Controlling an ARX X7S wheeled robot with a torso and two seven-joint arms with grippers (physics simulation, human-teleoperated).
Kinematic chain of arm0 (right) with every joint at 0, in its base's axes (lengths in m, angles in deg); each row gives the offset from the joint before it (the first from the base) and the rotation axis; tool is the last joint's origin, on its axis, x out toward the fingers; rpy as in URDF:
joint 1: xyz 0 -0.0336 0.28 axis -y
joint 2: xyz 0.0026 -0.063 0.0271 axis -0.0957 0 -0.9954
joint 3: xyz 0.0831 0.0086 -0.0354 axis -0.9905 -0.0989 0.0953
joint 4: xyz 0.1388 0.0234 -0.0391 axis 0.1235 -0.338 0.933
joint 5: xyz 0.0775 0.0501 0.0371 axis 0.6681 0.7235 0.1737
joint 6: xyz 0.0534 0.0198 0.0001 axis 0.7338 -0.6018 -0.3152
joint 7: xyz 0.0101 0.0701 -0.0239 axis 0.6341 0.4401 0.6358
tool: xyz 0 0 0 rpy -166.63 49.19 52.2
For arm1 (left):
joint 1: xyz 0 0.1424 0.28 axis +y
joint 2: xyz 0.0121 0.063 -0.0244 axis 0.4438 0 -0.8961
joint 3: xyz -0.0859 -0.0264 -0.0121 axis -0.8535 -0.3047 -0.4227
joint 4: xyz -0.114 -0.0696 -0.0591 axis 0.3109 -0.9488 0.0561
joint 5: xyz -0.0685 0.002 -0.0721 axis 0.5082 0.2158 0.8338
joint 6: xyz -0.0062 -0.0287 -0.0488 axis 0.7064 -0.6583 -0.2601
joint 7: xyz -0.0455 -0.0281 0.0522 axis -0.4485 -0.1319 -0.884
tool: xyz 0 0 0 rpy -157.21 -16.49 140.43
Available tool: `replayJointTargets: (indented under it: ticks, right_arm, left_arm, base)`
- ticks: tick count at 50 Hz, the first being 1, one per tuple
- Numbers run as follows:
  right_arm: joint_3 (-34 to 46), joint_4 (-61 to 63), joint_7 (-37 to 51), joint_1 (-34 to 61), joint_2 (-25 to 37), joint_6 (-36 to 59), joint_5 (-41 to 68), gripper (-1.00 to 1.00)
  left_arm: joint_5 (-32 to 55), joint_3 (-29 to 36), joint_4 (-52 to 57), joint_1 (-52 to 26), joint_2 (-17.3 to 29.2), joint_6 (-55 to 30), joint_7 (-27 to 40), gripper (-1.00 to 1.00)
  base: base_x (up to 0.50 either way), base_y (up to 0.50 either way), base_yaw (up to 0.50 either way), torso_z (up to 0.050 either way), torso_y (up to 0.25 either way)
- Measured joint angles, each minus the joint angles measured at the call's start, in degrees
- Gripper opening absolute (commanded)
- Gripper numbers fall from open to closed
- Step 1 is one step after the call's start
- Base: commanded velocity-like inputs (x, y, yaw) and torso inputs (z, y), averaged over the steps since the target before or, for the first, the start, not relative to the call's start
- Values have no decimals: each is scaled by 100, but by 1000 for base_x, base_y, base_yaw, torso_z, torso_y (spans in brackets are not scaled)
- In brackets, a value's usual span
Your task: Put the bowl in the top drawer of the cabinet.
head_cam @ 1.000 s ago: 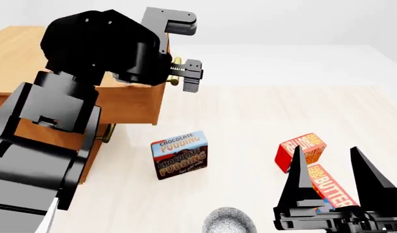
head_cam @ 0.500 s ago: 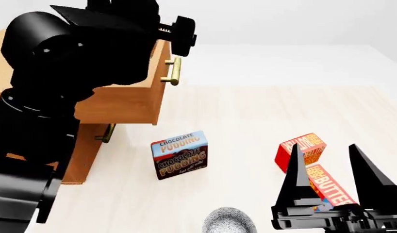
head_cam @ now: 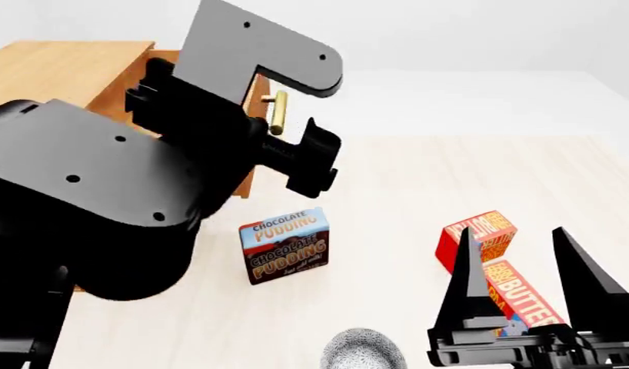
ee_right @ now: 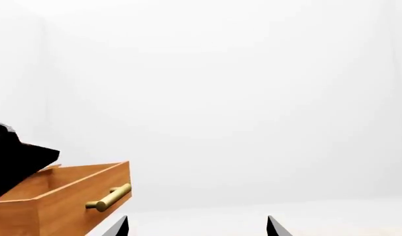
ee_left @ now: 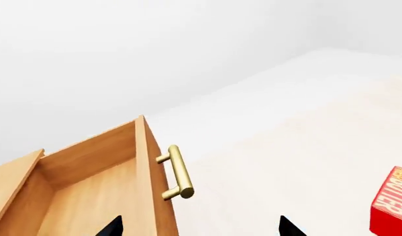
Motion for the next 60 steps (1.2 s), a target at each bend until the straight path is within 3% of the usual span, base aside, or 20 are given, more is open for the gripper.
replayJointTargets:
  ticks: [13, 29, 42, 60]
  right_arm:
    - [98, 12, 199, 3, 199, -140, 41, 100]
    - [232, 47, 526, 4, 534, -360, 118, 100]
    - [422, 35, 847, 47, 876, -607, 173, 100]
    - [620, -120, 966, 80, 1012, -850, 150, 100]
  left_arm:
    - [983, 577, 954, 645, 440, 507, 516, 100]
    - [1103, 1147, 1579, 1454, 621, 850, 564, 100]
    - [624, 1425, 1635, 2130, 627, 862, 185, 100]
    - [514, 1528, 799, 2675, 575, 957, -791, 100]
  base:
    - [0, 0, 0, 0, 0]
    - [0, 0, 0, 0, 0]
    - [0, 0, 0, 0, 0]
    - [0, 0, 0, 0, 0]
